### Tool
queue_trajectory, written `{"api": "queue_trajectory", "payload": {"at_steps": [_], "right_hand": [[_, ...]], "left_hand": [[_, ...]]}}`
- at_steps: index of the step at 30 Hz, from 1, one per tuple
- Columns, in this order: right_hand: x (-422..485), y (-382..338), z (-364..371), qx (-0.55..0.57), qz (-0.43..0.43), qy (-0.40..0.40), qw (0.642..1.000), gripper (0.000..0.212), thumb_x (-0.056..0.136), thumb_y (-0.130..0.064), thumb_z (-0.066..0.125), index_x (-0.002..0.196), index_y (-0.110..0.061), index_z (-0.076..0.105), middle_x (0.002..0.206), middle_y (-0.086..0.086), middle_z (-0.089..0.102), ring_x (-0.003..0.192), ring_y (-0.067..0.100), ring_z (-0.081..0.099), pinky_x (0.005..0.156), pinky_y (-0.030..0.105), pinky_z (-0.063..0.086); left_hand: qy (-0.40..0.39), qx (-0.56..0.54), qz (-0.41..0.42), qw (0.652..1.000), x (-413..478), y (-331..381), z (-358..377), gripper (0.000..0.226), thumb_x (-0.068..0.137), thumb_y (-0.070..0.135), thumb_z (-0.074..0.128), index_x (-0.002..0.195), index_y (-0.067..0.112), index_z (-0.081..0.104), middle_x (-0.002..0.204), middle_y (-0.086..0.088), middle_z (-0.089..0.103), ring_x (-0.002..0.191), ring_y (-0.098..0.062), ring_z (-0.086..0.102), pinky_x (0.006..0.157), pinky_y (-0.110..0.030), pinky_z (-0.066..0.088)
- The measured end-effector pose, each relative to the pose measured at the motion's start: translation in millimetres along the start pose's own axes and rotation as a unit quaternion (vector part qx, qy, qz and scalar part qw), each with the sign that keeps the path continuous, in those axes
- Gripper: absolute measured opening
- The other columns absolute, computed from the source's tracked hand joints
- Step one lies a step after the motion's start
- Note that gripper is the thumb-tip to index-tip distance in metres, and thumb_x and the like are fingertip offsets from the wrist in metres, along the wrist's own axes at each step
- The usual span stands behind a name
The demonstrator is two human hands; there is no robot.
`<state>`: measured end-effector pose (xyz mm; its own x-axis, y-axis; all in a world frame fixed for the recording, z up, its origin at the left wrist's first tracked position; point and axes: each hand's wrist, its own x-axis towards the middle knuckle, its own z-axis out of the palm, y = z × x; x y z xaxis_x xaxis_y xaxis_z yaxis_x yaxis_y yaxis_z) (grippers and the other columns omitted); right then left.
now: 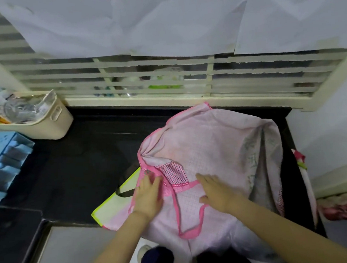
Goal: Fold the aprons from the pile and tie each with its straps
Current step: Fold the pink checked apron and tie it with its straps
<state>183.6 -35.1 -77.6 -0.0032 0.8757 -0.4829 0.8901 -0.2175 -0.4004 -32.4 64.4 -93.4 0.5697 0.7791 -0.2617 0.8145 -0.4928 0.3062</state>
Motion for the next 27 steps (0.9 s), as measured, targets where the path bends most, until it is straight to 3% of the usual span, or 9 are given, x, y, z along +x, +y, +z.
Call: {"api": "queue_trajectory", "payload": {"at_steps": [4, 7, 11, 14, 16, 18, 20, 23, 27], "right_hand": [[10.6, -14.9, -2.7, 0.014, 0.024, -0.001, 1.000, 0.028, 0.094, -0.012, 0.051, 0.121, -0.006, 0.053, 0.128, 0.017, 0.049, 0.112, 0.024, 0.051, 0.091, 0.030, 0.038], [17.0, -28.2, -14.0, 0.071, -0.028, 0.015, 0.997, 0.022, 0.097, -0.012, 0.046, 0.095, -0.004, 0.067, 0.102, 0.019, 0.067, 0.082, 0.022, 0.058, 0.074, 0.027, 0.040], [23.2, -48.0, -27.1, 0.103, -0.094, 0.055, 0.989, 0.022, 0.095, -0.012, 0.047, 0.094, -0.003, 0.067, 0.093, 0.013, 0.068, 0.087, 0.025, 0.061, 0.079, 0.033, 0.044], [32.8, -58.8, -29.4, 0.124, -0.083, 0.084, 0.985, 0.026, 0.099, -0.020, 0.043, 0.107, -0.004, 0.062, 0.105, 0.013, 0.064, 0.094, 0.024, 0.057, 0.079, 0.025, 0.038], [39.3, -63.6, -28.7, 0.120, -0.054, 0.058, 0.990, 0.035, 0.101, -0.027, 0.040, 0.126, -0.005, 0.052, 0.128, 0.013, 0.053, 0.115, 0.024, 0.049, 0.094, 0.026, 0.035], [46.0, -68.2, -25.1, 0.077, -0.019, 0.012, 0.997, 0.047, 0.102, -0.030, 0.037, 0.142, -0.006, 0.034, 0.148, 0.010, 0.034, 0.136, 0.025, 0.030, 0.109, 0.029, 0.022], [51.2, -71.0, -20.5, 0.047, -0.003, -0.006, 0.999, 0.050, 0.102, -0.030, 0.035, 0.145, -0.007, 0.026, 0.153, 0.009, 0.025, 0.140, 0.024, 0.022, 0.113, 0.031, 0.018], [57.9, -75.8, -13.3, 0.024, 0.009, -0.023, 0.999, 0.049, 0.102, -0.029, 0.035, 0.145, -0.006, 0.026, 0.153, 0.009, 0.023, 0.141, 0.023, 0.020, 0.115, 0.033, 0.018], [55.3, -78.7, -12.2, 0.069, 0.024, -0.020, 0.997, 0.050, 0.102, -0.027, 0.036, 0.147, -0.008, 0.022, 0.155, 0.007, 0.019, 0.142, 0.023, 0.020, 0.114, 0.031, 0.018]], "left_hand": [[-0.045, 0.035, 0.132, 0.990, -2.6, 14.6, 2.3, 0.095, 0.072, -0.005, 0.055, 0.146, 0.038, 0.014, 0.154, -0.014, 0.018, 0.133, -0.032, 0.031, 0.104, -0.041, 0.036], [-0.097, 0.027, 0.187, 0.977, -0.5, 21.4, 2.0, 0.075, 0.084, 0.004, 0.056, 0.148, 0.027, 0.024, 0.158, 0.002, 0.014, 0.132, -0.020, 0.031, 0.104, -0.032, 0.035], [-0.145, -0.060, 0.180, 0.971, 4.0, 10.4, -13.3, 0.028, 0.090, 0.005, 0.049, 0.117, 0.007, 0.057, 0.115, -0.013, 0.057, 0.109, -0.030, 0.054, 0.096, -0.036, 0.039], [-0.097, 0.036, 0.191, 0.976, 9.8, -28.6, -41.1, 0.036, 0.090, 0.002, 0.046, 0.121, 0.013, 0.060, 0.118, -0.007, 0.057, 0.113, -0.023, 0.052, 0.100, -0.030, 0.037], [-0.030, 0.093, 0.218, 0.971, 16.3, -64.4, -63.3, 0.037, 0.077, -0.002, 0.055, 0.108, 0.013, 0.068, 0.108, -0.007, 0.063, 0.101, -0.025, 0.061, 0.087, -0.027, 0.049], [-0.014, 0.147, 0.190, 0.971, 18.1, -96.3, -88.5, 0.036, 0.076, -0.001, 0.054, 0.105, 0.015, 0.069, 0.106, -0.007, 0.064, 0.095, -0.027, 0.064, 0.079, -0.026, 0.052], [-0.061, 0.221, 0.092, 0.969, 23.9, -119.9, -107.2, 0.037, 0.092, 0.003, 0.042, 0.121, 0.016, 0.058, 0.127, -0.004, 0.052, 0.114, -0.024, 0.052, 0.095, -0.030, 0.042], [-0.122, 0.356, -0.074, 0.923, 29.6, -133.5, -133.1, 0.037, 0.097, 0.011, 0.037, 0.130, 0.019, 0.050, 0.139, -0.002, 0.041, 0.125, -0.026, 0.040, 0.109, -0.037, 0.028], [0.025, 0.316, -0.087, 0.944, 39.5, -113.8, -145.0, 0.037, 0.092, 0.012, 0.046, 0.128, 0.017, 0.042, 0.126, -0.003, 0.045, 0.114, -0.024, 0.047, 0.094, -0.034, 0.035]]}}
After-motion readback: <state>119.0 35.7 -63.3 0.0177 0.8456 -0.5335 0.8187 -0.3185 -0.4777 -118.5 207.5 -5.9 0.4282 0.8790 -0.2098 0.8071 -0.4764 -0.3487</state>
